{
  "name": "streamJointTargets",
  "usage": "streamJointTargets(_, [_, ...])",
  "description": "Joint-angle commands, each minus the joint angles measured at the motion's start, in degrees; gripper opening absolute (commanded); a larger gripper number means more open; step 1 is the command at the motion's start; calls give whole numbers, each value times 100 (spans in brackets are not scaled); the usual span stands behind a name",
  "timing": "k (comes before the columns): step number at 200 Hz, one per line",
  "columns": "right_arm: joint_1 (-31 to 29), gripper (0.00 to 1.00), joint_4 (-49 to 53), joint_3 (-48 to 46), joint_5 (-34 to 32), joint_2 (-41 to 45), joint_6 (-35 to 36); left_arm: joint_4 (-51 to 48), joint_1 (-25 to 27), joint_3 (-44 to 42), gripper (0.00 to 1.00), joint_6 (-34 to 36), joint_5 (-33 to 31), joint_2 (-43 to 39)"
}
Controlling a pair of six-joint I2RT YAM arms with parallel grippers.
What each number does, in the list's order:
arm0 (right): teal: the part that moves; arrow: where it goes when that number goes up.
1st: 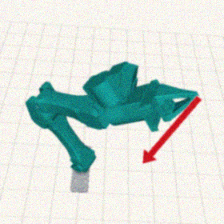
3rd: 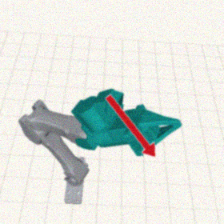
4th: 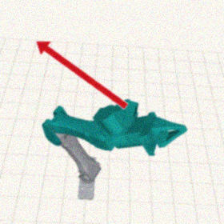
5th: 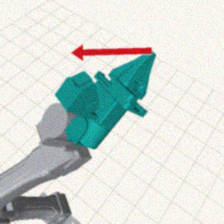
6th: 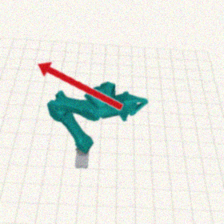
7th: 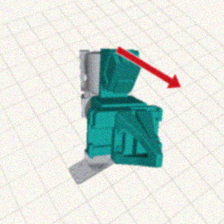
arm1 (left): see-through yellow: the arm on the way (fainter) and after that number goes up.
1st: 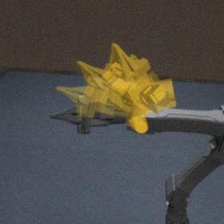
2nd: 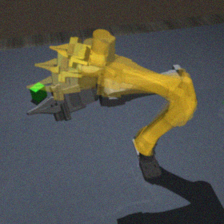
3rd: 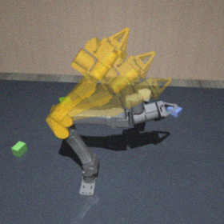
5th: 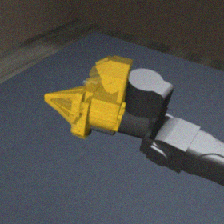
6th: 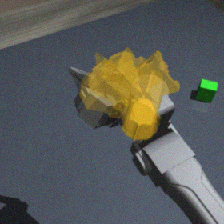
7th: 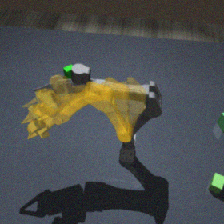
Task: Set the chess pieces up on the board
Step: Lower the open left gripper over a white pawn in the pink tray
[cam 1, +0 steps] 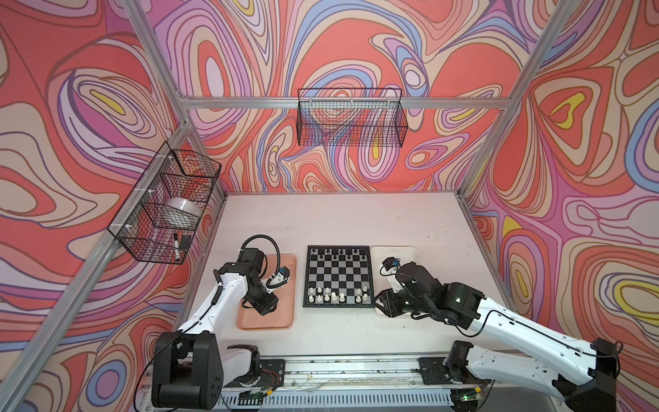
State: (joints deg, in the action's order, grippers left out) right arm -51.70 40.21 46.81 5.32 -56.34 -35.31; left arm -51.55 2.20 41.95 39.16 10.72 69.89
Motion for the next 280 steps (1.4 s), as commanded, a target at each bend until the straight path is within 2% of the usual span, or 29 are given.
streamJointTargets(1, [22,32,-99,71,-57,-46,84,162,-27,-79,48,162,114,34])
streamJointTargets(58, [25,32,-112,-49,-114,78,-11,139,-33,22,38,250,173,348])
streamJointTargets(137, [21,32,-89,-93,-189,162,-25,234,69,181,34,259,53,699])
streamJointTargets(193, [20,32,-70,-162,-226,268,-48,293,283,142,31,259,-112,676])
streamJointTargets(280, [20,32,-80,-216,-256,290,-56,330,325,94,26,259,-246,658])
